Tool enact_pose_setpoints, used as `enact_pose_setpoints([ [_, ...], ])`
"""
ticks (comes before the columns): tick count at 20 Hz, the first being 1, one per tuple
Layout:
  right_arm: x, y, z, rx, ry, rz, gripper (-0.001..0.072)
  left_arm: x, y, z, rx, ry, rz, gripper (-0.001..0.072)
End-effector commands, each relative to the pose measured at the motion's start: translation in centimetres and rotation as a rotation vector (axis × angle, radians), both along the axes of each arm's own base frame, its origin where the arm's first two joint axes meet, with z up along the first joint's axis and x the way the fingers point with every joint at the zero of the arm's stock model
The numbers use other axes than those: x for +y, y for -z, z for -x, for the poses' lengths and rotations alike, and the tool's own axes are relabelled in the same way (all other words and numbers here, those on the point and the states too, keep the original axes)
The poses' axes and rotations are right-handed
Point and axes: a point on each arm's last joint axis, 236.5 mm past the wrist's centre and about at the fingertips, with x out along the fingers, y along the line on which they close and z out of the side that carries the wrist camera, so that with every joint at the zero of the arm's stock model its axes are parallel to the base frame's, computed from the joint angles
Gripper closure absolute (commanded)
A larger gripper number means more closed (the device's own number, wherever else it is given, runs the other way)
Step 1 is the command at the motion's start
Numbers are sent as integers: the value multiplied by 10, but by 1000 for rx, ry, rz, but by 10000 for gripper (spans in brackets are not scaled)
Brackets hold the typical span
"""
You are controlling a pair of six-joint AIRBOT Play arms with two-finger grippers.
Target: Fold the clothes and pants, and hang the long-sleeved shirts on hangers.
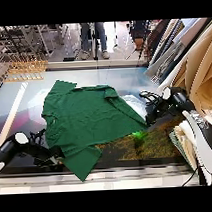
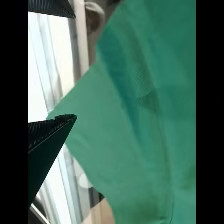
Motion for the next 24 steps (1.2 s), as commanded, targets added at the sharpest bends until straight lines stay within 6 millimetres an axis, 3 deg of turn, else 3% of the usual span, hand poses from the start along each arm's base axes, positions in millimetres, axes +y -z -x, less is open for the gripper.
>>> enact_pose_setpoints([
  [1,-7,12,-4,4,-14,40,199,-6,13,-7,16,-49,24,167],
  [3,-8,17,-5,10,-19,45,198,-11,18,-18,0,-92,43,246],
  [7,-7,30,-7,26,-32,43,197,-11,29,-20,23,-111,45,249],
  [9,-7,39,-3,57,-46,42,198,-11,33,-20,28,-108,44,496],
  [12,-7,48,-2,73,-49,43,229,-10,33,-22,16,-106,41,652],
  [13,-8,51,-3,75,-49,47,315,-11,33,-22,8,-94,46,684],
  [15,-9,57,-9,58,-40,51,384,-11,30,-23,-5,-86,50,699],
  [16,-10,60,-13,49,-30,53,452,-11,29,-24,-13,-85,49,699],
  [18,-13,63,-17,40,32,66,691,-11,23,-27,-41,-78,49,699],
  [19,-12,61,-16,46,55,64,694,-11,17,-29,-62,-59,53,702],
  [21,9,42,0,98,68,-31,696,-13,-6,-36,-119,5,78,703],
  [22,31,19,6,115,64,-138,696,-16,-28,-46,-166,28,124,703],
  [23,59,-18,8,102,67,-283,696,-19,-59,-62,-237,35,194,703],
  [24,79,-62,4,40,63,-410,697,-22,-104,-83,-345,25,296,703],
])
